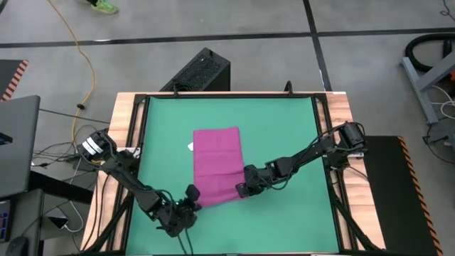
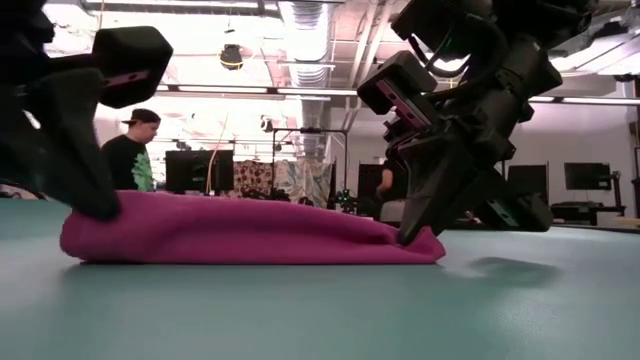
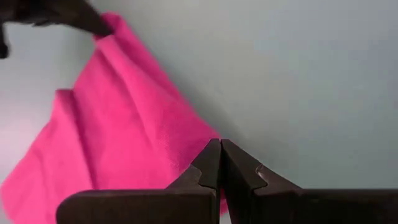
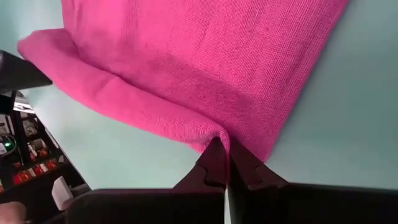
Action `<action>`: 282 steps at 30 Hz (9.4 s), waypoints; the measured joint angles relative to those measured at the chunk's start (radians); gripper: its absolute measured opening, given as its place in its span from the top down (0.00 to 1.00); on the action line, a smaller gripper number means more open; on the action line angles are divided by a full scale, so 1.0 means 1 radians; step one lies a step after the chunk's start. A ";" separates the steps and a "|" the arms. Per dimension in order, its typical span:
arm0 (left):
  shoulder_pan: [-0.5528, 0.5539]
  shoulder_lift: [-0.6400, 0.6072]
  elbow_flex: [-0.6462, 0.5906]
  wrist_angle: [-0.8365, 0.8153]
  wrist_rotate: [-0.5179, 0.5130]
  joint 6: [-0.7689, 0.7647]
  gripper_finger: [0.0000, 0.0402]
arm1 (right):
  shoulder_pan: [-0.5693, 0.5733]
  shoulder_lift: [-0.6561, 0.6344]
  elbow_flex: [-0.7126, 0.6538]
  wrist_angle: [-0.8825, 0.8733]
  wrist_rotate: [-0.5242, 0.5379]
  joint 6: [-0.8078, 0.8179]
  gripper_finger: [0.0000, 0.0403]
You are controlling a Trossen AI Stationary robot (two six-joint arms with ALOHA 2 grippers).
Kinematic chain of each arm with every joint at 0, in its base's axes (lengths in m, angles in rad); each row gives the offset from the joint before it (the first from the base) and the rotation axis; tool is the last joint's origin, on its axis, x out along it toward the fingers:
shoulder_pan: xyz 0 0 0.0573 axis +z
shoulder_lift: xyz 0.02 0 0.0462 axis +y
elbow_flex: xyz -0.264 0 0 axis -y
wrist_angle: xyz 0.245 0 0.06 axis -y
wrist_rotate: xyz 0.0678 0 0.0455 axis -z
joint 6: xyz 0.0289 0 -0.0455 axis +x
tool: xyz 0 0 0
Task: Roll towel into tight, uniform cylinder
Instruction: Roll the pink towel
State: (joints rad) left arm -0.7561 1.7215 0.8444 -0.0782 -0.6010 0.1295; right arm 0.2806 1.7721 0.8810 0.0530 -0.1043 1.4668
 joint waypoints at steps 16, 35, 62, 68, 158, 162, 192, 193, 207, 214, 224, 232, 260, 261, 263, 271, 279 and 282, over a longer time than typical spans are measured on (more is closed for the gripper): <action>0.016 -0.027 -0.093 0.014 -0.032 -0.121 1.00 | 0.000 0.000 0.000 -0.016 0.004 -0.009 0.98; 0.036 -0.030 -0.179 0.078 0.012 -0.213 1.00 | 0.045 0.000 0.000 -0.015 0.150 -0.140 0.81; 0.038 -0.028 -0.180 0.021 0.044 -0.251 1.00 | 0.206 -0.200 0.000 -0.149 0.655 -0.682 0.82; 0.039 -0.028 -0.179 0.012 0.056 -0.289 1.00 | 0.346 -0.131 0.001 -0.025 0.809 -0.883 0.93; 0.065 0.046 -0.286 0.375 -0.088 -0.372 1.00 | 0.315 -0.018 0.000 0.093 0.657 -1.188 0.65; 0.068 0.045 -0.284 0.355 -0.083 -0.379 1.00 | 0.312 0.048 0.000 0.110 0.655 -1.334 0.41; 0.111 0.044 -0.285 0.321 0.005 -0.393 1.00 | 0.163 0.113 -0.177 0.247 0.623 -1.298 0.37; 0.111 0.044 -0.285 0.321 0.005 -0.393 1.00 | 0.163 0.114 -0.179 0.257 0.625 -1.311 0.37; 0.111 0.044 -0.286 0.326 0.007 -0.385 1.00 | 0.153 0.169 -0.176 0.310 0.629 -1.236 0.64; 0.112 0.002 -0.290 0.324 0.034 -0.376 1.00 | 0.165 0.169 -0.173 0.306 0.647 -1.155 0.91; 0.110 -0.039 -0.290 0.316 0.128 -0.369 1.00 | 0.154 0.134 -0.082 0.184 0.443 -0.904 0.96; 0.108 -0.040 -0.289 0.325 0.156 -0.351 1.00 | 0.085 0.010 -0.041 0.104 0.109 -0.640 0.97; 0.085 -0.360 -0.288 0.142 0.294 -0.167 1.00 | -0.153 -0.041 -0.024 0.010 -0.238 -0.157 0.97; 0.076 -0.365 -0.287 0.149 0.268 -0.155 1.00 | -0.159 -0.041 -0.023 0.012 -0.247 -0.149 0.97; 0.054 -0.361 -0.288 0.170 0.215 -0.132 1.00 | -0.170 -0.041 -0.023 0.012 -0.254 -0.138 0.97; -0.016 -0.309 -0.221 0.204 0.154 -0.042 1.00 | -0.212 -0.041 -0.023 0.010 -0.322 -0.078 0.97; -0.017 -0.161 -0.096 0.118 0.134 0.036 1.00 | -0.240 -0.042 -0.022 0.016 -0.343 -0.059 0.97; -0.022 -0.087 -0.042 0.081 0.128 0.032 1.00 | -0.244 -0.042 -0.022 0.017 -0.341 -0.068 0.97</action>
State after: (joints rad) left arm -0.7784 1.6344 0.8027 0.0032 -0.4725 0.1611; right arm 0.0364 1.7306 0.8593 0.0705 -0.4451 1.3985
